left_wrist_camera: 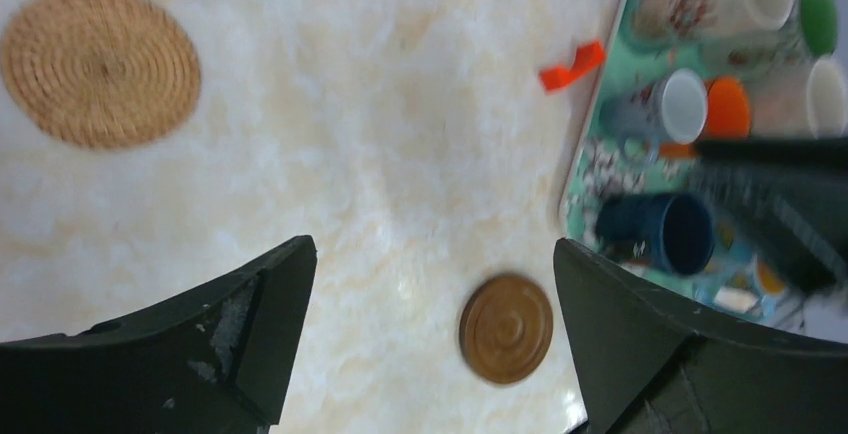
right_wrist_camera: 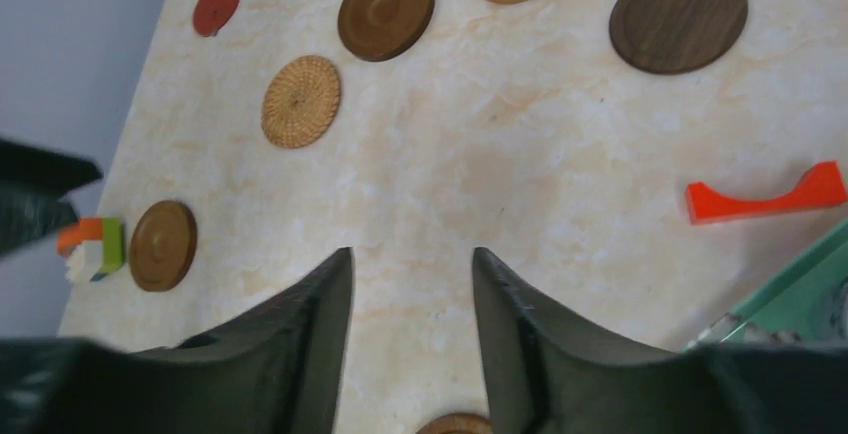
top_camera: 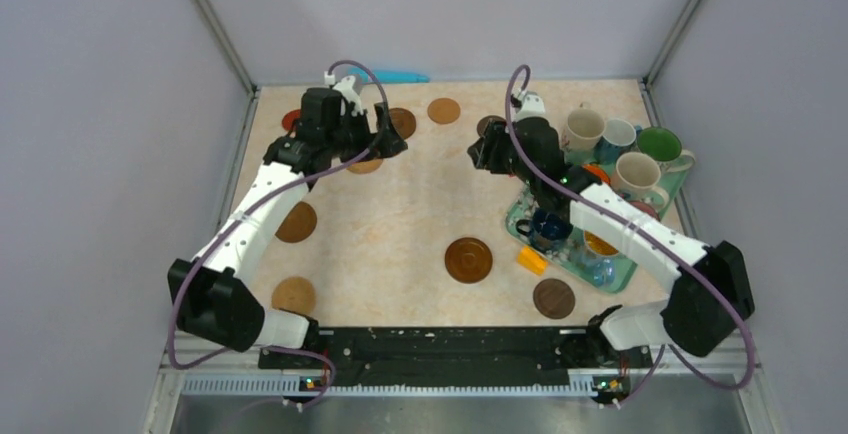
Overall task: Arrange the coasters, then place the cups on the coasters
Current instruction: Move the coaster to the center of the board.
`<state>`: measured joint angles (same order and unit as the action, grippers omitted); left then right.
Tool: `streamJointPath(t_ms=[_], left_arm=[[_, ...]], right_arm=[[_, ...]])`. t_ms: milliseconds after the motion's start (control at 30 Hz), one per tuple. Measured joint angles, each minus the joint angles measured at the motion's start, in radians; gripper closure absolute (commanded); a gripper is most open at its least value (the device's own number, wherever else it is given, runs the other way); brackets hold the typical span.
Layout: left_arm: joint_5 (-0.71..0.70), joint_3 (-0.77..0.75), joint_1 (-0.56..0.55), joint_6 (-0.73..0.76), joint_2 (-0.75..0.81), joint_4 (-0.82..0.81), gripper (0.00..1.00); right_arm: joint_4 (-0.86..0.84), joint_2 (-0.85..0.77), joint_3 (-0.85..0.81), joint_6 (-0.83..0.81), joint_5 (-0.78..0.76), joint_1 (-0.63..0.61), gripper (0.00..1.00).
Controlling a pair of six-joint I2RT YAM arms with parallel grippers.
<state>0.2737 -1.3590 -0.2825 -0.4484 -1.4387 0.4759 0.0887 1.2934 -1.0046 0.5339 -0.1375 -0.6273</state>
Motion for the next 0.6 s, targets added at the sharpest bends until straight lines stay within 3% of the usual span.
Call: streamJointPath(t_ms=[133, 400, 600], left_arm=[[-0.035, 0.143, -0.043, 0.047, 0.114, 0.048, 0.01], [-0.3, 0.38, -0.104, 0.136, 0.389, 0.051, 0.01], [-0.538, 0.419, -0.12, 0.174, 0.488, 0.033, 0.01]], right_arm=[[-0.029, 0.131, -0.08, -0.023, 0.018, 0.064, 1.0], [-0.064, 0.51, -0.315, -0.023, 0.116, 0.196, 1.0], [-0.058, 0.811, -0.624, -0.019, 0.2, 0.244, 1.0]])
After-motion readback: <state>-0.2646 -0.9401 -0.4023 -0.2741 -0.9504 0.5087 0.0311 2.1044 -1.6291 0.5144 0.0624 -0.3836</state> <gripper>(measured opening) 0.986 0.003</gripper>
